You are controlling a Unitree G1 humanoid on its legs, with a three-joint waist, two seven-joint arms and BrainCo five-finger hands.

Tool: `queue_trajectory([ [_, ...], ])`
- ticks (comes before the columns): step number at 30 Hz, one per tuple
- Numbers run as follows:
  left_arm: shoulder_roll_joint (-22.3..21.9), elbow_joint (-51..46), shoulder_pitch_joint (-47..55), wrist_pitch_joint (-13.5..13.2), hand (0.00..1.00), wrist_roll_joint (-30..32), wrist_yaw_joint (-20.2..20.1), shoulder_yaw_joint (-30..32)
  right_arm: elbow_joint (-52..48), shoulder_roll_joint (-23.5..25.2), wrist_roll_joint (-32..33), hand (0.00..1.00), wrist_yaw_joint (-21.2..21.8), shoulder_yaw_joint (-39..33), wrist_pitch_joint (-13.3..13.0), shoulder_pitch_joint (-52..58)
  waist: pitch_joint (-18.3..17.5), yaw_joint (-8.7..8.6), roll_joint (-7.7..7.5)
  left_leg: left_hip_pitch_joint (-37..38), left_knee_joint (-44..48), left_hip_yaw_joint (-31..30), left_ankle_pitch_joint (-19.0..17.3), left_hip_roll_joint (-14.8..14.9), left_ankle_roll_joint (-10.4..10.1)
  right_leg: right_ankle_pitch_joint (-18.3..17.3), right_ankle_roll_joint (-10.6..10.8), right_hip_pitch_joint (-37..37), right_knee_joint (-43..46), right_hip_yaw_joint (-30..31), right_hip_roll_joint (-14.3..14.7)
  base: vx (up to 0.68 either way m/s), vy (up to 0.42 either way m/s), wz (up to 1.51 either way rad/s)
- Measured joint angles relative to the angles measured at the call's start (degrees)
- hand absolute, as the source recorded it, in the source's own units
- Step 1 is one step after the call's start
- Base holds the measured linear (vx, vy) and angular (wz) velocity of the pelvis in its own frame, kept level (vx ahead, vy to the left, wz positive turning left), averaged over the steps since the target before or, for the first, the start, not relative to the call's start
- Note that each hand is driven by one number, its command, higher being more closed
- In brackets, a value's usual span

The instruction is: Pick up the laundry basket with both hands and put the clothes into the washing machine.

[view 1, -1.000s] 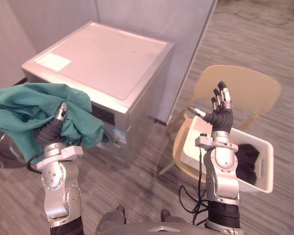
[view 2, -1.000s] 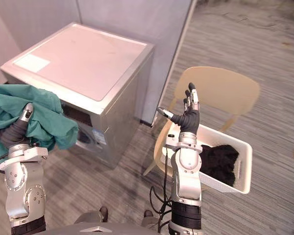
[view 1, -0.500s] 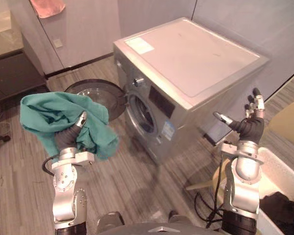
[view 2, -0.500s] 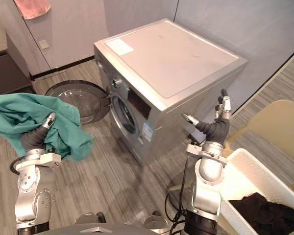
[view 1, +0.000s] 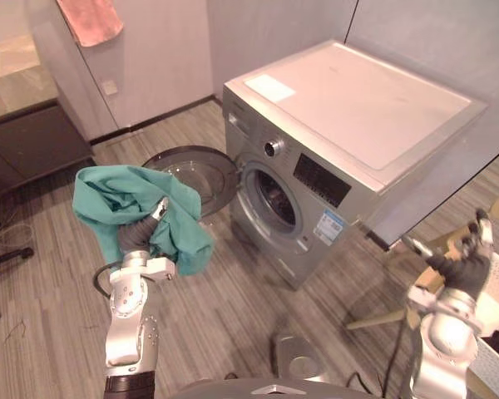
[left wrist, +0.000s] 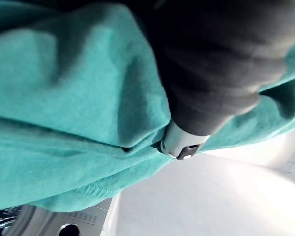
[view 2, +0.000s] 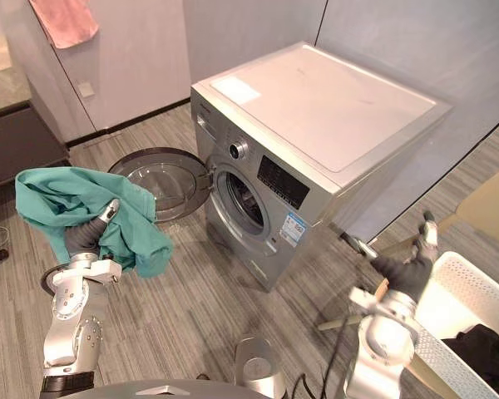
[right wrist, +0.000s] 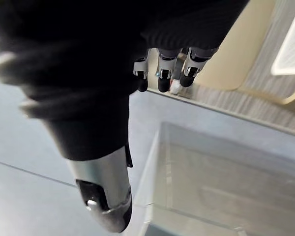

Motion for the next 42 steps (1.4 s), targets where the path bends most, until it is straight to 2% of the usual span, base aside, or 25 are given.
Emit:
queue_trajectory([
  [2,-0.06,-0.26,0.91,0.07,1.00,0.03,-0.07,0.81,1.90,-0.19,0.01,0.00,0.58,0.29,-0.02,3.87,0.82,-1.26,0.47,2.81,-2.54,1.43,-0.51,-0.92,-0.82,4.23,-4.59,1.90,-4.38,-5.49,1.43,0.33,0.038,-0.53],
  [4,-0.13,-1.69,2.68,0.11,1.00,0.08,-0.08,1.31,5.83,0.50,0.17,0.00,2.24,2.20,0.00,8.02,1.03,-2.71,1.35,3.85,-2.91,2.85,-0.48,-0.03,-1.03,4.23,-4.40,3.45,-7.61,-3.84,4.01,0.28,0.014,-0.63],
  [6,-0.14,-2.40,3.61,0.10,1.00,0.16,-0.51,0.69,12.85,1.89,1.27,0.00,5.16,2.95,-0.39,14.20,1.94,-3.85,0.14,3.51,3.64,4.73,-2.10,0.82,-3.82,1.71,-4.41,5.07,-6.29,-3.08,4.11,0.26,-0.009,-0.39],
  [7,-0.10,-2.12,4.01,0.13,1.00,0.08,-0.67,0.55,19.45,2.34,2.83,0.00,6.16,1.41,-0.31,15.48,3.61,-4.76,-2.31,0.09,17.24,7.70,-2.93,1.76,-5.56,-0.57,-4.26,6.67,-3.87,-2.64,2.42,0.22,0.008,-0.28],
  [8,-0.06,-2.04,4.79,0.15,1.00,0.05,-0.69,0.54,22.00,2.38,3.45,0.00,6.29,0.39,-0.21,16.22,4.05,-4.83,-3.12,-2.78,25.91,9.73,-1.90,3.27,-6.94,-1.35,-4.04,7.32,-2.92,-1.27,1.65,0.31,0.048,-0.89],
  [9,0.06,-1.43,6.92,0.10,1.00,-0.04,-1.00,-0.18,27.18,2.37,5.07,0.00,6.41,-2.35,-0.06,17.90,4.79,-3.48,-4.10,-9.36,45.95,13.22,-2.37,10.27,-5.99,-3.98,-4.41,9.25,-2.60,4.26,1.96,0.25,0.061,-1.12],
  [11,0.02,1.58,8.49,0.13,1.00,-0.14,-1.16,-0.83,34.29,2.25,5.04,0.00,6.29,-4.73,-0.12,18.31,4.83,-2.74,-4.25,-13.30,55.00,12.01,-4.68,15.30,-6.50,-5.14,-5.15,10.94,-2.63,7.40,2.19,0.30,0.107,-1.28],
  [12,-0.05,4.65,9.75,0.20,1.00,-1.21,-1.39,-1.38,40.83,2.18,5.39,0.00,5.67,-5.17,0.33,18.43,4.77,-2.84,-3.93,-15.55,53.73,10.15,-6.36,19.25,-7.21,-5.37,-4.40,12.35,-3.24,11.29,2.49,0.24,0.116,-1.20],
  [13,-0.07,5.62,10.17,0.31,1.00,-1.36,-1.59,-1.44,42.82,2.19,5.68,0.00,5.39,-4.61,0.46,18.26,4.69,-2.61,-3.78,-16.19,51.07,8.93,-7.03,20.19,-7.66,-5.05,-3.91,12.48,-3.56,13.40,2.67,0.26,0.195,-1.42],
  [15,-0.14,6.94,11.31,0.91,1.00,-1.78,-2.66,-1.49,47.23,2.06,7.08,0.00,4.74,-1.37,0.43,16.89,4.45,-0.17,-3.39,-17.14,39.36,4.07,-8.48,20.25,-8.10,-4.39,-3.04,11.71,-5.03,21.24,3.09,0.18,0.316,-1.95],
  [16,-0.21,6.93,12.19,1.26,1.00,-2.26,-4.02,-1.33,49.83,1.80,7.28,0.00,4.55,2.11,0.37,14.94,4.09,1.50,-2.69,-18.52,29.95,-2.33,-8.43,19.28,-8.15,-4.14,-3.49,10.99,-7.40,25.55,2.99,0.13,0.441,-2.09],
  [17,-0.22,6.88,12.74,1.35,1.00,-2.32,-4.78,-1.20,50.45,1.35,7.19,0.00,4.33,3.67,0.36,14.34,3.91,2.17,-2.38,-19.21,26.80,-4.82,-8.31,18.96,-8.12,-4.12,-3.51,10.38,-8.08,26.06,2.67,0.10,0.574,-2.20],
  [18,-0.28,6.59,12.92,1.36,1.00,-2.48,-5.64,-0.71,50.93,0.83,7.13,0.00,3.77,7.05,-0.02,13.03,3.79,3.64,-1.40,-19.78,21.12,-8.30,-7.66,18.76,-7.37,-3.87,-2.93,8.73,-9.42,25.58,1.88,0.02,0.504,-1.97],
  [19,-0.37,6.67,13.31,1.39,1.00,-3.11,-6.00,0.04,50.56,0.13,6.75,0.00,3.62,9.93,-0.86,12.14,3.76,5.43,-0.32,-20.82,19.23,-8.95,-3.03,18.61,-9.81,-3.35,-0.19,7.16,-10.35,24.18,0.94,0.04,0.593,-2.09],
  [20,-0.47,6.67,13.35,1.38,1.00,-3.42,-6.14,0.54,50.75,0.07,6.69,0.00,3.56,11.33,-0.85,11.25,3.75,6.07,-0.05,-20.96,20.26,-7.80,-2.37,18.65,-11.06,-3.42,1.59,6.05,-10.05,23.57,-0.27,0.06,0.472,-1.72],
  [22,-0.62,6.64,14.37,1.40,1.00,-3.94,-6.09,3.18,51.01,-0.42,6.03,0.00,3.46,15.62,-0.88,9.38,4.67,7.21,-2.14,-21.79,23.04,-0.91,-4.12,19.33,-9.38,-3.84,5.85,1.08,-6.09,13.65,-4.52,0.11,0.382,-1.54],
  [23,-0.70,6.62,14.84,1.53,1.00,-4.18,-6.02,4.14,50.67,-0.60,4.32,0.00,3.52,16.98,-0.75,8.23,5.24,9.31,-2.90,-20.83,22.95,3.77,-4.18,20.53,-9.27,-3.87,5.96,-0.54,-4.10,5.03,-5.71,0.10,0.336,-1.58],
  [24,-0.77,6.62,15.29,1.60,1.00,-4.40,-5.84,4.43,50.20,-1.03,3.88,0.00,3.52,17.75,-0.75,8.14,5.38,10.12,-3.04,-20.25,23.16,5.45,-4.18,20.93,-9.27,-3.76,5.87,-0.61,-3.39,0.24,-6.37,0.07,0.321,-1.46],
  [26,-0.93,6.54,15.90,1.85,1.00,-4.60,-5.61,5.62,49.82,-2.26,1.99,0.00,3.48,19.64,-0.72,7.99,6.56,11.36,-3.19,-18.30,24.64,8.74,-4.18,21.15,-9.27,-0.16,3.18,2.88,-2.77,-10.56,-8.81,0.03,0.254,-1.09],
  [27,-0.90,6.52,15.45,1.71,1.00,-4.59,-5.15,6.64,49.67,-2.65,0.96,0.00,3.62,20.44,-0.74,7.79,7.66,11.34,-3.42,-18.88,28.71,8.72,-4.19,20.98,-9.25,4.50,2.79,5.17,-2.41,-10.65,-9.53,0.01,0.121,-0.83],
  [29,-0.51,6.84,13.17,0.73,1.00,-4.57,-4.30,6.45,49.85,-4.21,-0.01,0.00,3.84,20.79,-1.15,5.90,10.81,11.29,-2.95,-23.51,37.99,4.18,-4.58,21.06,-9.66,3.75,3.48,5.74,-3.05,-8.84,-10.45,-0.03,0.062,-0.57],
  [30,-0.30,7.95,11.17,-0.40,1.00,-4.57,-4.12,5.92,49.88,-6.80,0.04,0.00,5.18,21.62,-2.80,5.62,11.76,10.89,-1.32,-24.54,35.64,1.04,-6.32,20.35,-9.93,2.09,5.51,4.14,-2.58,-8.52,-10.48,-0.05,0.087,-0.44],
  [33,-0.78,19.47,-1.94,-1.74,1.00,-4.55,-2.32,9.88,51.72,-9.63,0.98,0.00,6.66,24.00,-5.30,4.89,14.08,10.57,-1.82,-28.58,37.36,-1.00,-8.34,18.77,-9.11,-1.64,8.64,-0.55,1.25,-8.93,-11.65,-0.04,0.033,0.07],
  [36,-0.50,32.87,-11.71,-1.88,1.00,-4.56,0.51,12.19,54.02,-13.24,3.86,0.00,7.65,28.56,-6.18,2.43,16.18,9.96,-2.48,-31.16,45.54,-4.91,-8.39,20.51,-9.16,-6.62,8.28,-1.02,9.60,-9.76,-11.45,-0.12,-0.096,0.30],
  [42,0.09,43.51,-24.22,-2.05,1.00,-4.56,2.62,13.87,52.52,-19.15,13.79,0.00,9.74,36.05,-6.91,1.21,17.43,9.39,-3.77,-40.22,57.85,-9.80,-9.27,21.61,-10.48,-14.26,7.53,-9.99,27.60,-8.65,-13.05,-0.18,-0.054,0.19],
])
